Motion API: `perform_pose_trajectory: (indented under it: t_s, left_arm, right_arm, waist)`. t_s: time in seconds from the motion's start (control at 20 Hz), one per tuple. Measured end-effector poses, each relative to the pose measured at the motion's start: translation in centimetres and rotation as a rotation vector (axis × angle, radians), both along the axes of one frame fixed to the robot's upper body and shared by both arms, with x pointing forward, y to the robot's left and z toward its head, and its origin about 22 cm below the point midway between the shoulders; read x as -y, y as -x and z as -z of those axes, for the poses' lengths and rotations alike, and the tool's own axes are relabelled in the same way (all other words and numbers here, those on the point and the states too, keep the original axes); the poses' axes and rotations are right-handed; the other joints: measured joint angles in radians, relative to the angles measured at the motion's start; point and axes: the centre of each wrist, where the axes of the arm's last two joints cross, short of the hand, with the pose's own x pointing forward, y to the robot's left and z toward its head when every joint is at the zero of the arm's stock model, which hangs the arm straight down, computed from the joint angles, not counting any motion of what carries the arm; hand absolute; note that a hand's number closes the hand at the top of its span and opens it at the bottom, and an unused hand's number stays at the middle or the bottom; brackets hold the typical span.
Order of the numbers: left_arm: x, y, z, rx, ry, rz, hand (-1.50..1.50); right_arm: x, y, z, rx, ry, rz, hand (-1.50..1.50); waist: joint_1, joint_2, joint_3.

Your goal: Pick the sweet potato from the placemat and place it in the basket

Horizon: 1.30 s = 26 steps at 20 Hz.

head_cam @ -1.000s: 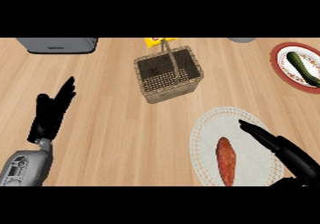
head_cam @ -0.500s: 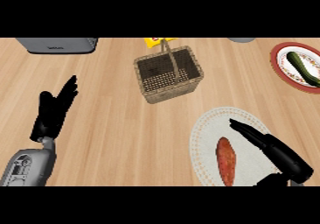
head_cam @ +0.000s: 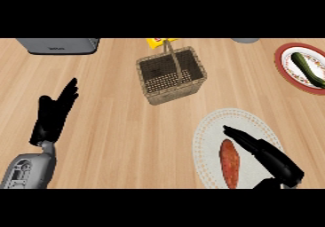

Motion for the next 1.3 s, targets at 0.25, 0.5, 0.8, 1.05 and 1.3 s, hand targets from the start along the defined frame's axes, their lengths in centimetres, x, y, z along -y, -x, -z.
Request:
perform_pose_trajectory:
  t_s: [0.25,0.5,0.8,1.05,1.3]
  left_arm:
    - [0.6,-0.5,-0.1,-0.004,-0.001,-0.001,0.0]
    - [0.8,0.7,-0.2,0.0,-0.004,0.003,0.0]
    - [0.1,0.5,0.3,-0.001,-0.008,0.002,0.0]
    - [0.4,-0.1,0.4,0.001,-0.004,0.005,0.0]
    - [1.1,-0.7,-0.2,0.002,-0.012,0.043,0.0]
  right_arm:
    - [0.0,-0.2,1.2,-0.01,0.001,-0.002,-1.5]
    - [-0.7,-0.7,1.4,-0.016,-0.003,0.003,-1.5]
    - [-1.1,-0.6,2.7,0.058,0.046,-0.019,1.5]
    - [-3.1,-1.2,2.9,0.159,0.1,-0.029,1.5]
    - [-10.9,-4.0,-0.1,0.206,0.319,0.027,1.5]
  waist:
    - [0.0,0.0,0.0]
    - [0.001,0.0,0.0]
    - [0.0,0.0,0.0]
    - [0.001,-0.004,-0.005]
    - [0.044,-0.005,-0.013]
